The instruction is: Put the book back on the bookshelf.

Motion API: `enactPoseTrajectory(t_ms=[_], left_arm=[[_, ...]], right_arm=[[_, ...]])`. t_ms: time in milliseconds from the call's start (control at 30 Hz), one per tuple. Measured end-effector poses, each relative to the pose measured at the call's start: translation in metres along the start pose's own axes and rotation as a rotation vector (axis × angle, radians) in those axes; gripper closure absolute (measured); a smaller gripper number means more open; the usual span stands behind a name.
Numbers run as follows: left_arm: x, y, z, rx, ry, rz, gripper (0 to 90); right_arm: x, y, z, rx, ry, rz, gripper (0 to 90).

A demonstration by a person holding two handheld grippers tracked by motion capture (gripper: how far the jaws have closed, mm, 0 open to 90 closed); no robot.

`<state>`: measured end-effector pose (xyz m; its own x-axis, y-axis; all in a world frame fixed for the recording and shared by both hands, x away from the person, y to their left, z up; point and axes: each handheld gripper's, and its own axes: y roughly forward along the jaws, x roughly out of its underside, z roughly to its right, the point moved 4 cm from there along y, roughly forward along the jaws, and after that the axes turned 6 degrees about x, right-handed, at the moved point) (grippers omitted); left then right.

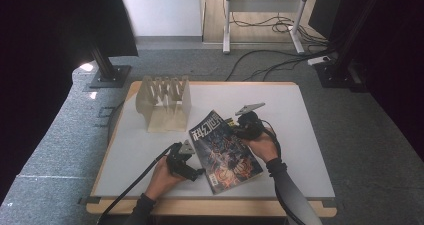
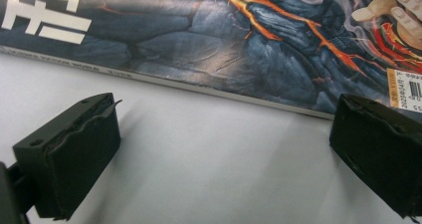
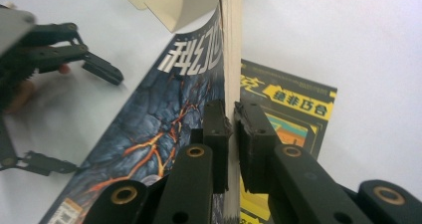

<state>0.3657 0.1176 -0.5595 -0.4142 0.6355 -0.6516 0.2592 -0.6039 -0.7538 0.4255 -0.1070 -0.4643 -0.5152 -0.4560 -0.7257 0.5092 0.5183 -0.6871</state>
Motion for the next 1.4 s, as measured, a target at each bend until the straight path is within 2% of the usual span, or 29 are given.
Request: enactPoseTrajectory(t_ms=[200, 333, 400, 533, 600, 667, 800, 933, 967, 1067, 1167, 1400], left_arm=[[0.0, -0.002, -0.001, 0.006, -0.001, 0.0, 0.3], [-0.001, -0.005, -0.003, 0.022, -0.018, 0.001, 0.8], [-0.002, -0.008, -0.004, 0.038, -0.026, 0.018, 0.9], [-0.011, -0.013, -0.005, 0.096, -0.046, 0.076, 2.0], [-0.016, -0.013, -0.006, 0.113, -0.041, 0.092, 2.9], [-0.022, -0.012, -0.008, 0.126, -0.056, 0.114, 3.3], [-0.033, -0.009, -0.015, 0.144, -0.075, 0.124, 3.3], [-0.043, -0.012, -0.021, 0.17, -0.097, 0.185, 4.3], [-0.045, -0.014, -0.023, 0.179, -0.108, 0.188, 4.8], [-0.052, -0.018, -0.025, 0.141, -0.092, 0.189, 5.2], [-0.059, -0.025, -0.026, 0.138, -0.095, 0.222, 6.1], [-0.078, -0.036, -0.025, 0.111, -0.067, 0.261, 7.2]], right_arm=[[-0.009, -0.016, -0.006, 0.012, -0.019, 0.029, 82.5], [-0.015, -0.028, -0.008, 0.022, -0.034, 0.059, 82.5], [-0.018, -0.034, -0.009, 0.027, -0.041, 0.073, 82.5], [-0.025, -0.046, -0.013, 0.037, -0.056, 0.096, 82.5], [-0.028, -0.051, -0.015, 0.038, -0.064, 0.104, 82.6], [-0.03, -0.054, -0.018, 0.037, -0.073, 0.113, 82.5], [-0.033, -0.061, -0.021, 0.03, -0.083, 0.128, 82.6], [-0.033, -0.065, -0.022, 0.012, -0.082, 0.14, 82.5], [-0.032, -0.065, -0.022, 0.007, -0.08, 0.141, 82.5], [-0.031, -0.068, -0.019, 0.0, -0.072, 0.151, 82.5], [-0.03, -0.073, -0.016, -0.011, -0.058, 0.166, 82.5], [-0.026, -0.084, -0.009, -0.023, -0.044, 0.193, 82.5]])
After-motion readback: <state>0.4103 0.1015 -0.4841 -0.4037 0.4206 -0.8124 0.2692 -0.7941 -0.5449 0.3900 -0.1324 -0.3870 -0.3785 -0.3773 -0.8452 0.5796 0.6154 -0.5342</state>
